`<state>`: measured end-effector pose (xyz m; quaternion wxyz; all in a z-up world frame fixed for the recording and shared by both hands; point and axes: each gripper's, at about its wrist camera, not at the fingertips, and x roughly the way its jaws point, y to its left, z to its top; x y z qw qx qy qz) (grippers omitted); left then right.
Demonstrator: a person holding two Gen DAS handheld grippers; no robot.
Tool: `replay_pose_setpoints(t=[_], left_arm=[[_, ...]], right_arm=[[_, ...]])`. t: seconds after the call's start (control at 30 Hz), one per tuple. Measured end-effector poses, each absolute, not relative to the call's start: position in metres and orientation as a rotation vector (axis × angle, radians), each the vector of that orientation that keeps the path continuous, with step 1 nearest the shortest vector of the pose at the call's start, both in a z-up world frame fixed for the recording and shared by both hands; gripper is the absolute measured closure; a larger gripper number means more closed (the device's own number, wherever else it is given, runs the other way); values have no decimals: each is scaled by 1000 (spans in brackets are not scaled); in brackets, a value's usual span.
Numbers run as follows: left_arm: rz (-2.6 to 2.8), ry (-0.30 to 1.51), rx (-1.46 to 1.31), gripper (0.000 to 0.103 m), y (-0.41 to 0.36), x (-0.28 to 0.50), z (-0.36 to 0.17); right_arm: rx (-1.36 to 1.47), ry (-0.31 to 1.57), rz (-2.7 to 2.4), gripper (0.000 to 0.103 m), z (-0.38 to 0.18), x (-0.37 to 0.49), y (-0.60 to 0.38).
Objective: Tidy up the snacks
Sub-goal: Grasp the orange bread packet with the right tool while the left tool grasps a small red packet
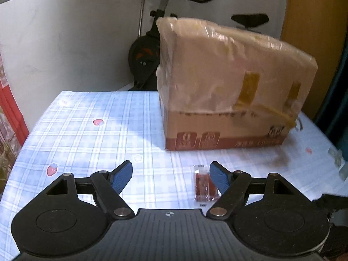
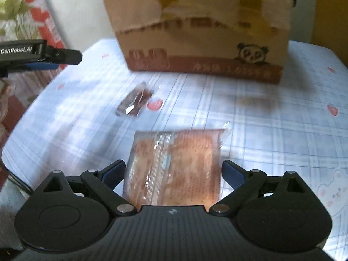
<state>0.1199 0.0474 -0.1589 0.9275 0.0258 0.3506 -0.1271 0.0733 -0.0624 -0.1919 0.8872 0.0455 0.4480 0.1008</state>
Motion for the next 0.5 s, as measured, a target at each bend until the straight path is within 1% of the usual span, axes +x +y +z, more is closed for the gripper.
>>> replay_pose_setpoints(t=[0.07, 0.2, 0.5], left_arm=[[-262, 719, 58, 25, 48, 121, -163], [-276, 749, 44, 26, 42, 129, -176], [-311, 791, 69, 33, -5, 149, -218]], right_arm=[[69, 905, 228, 23, -192, 74, -63], [32, 864, 237, 25, -192, 85, -73], [-21, 803, 203, 27, -191, 119, -109]])
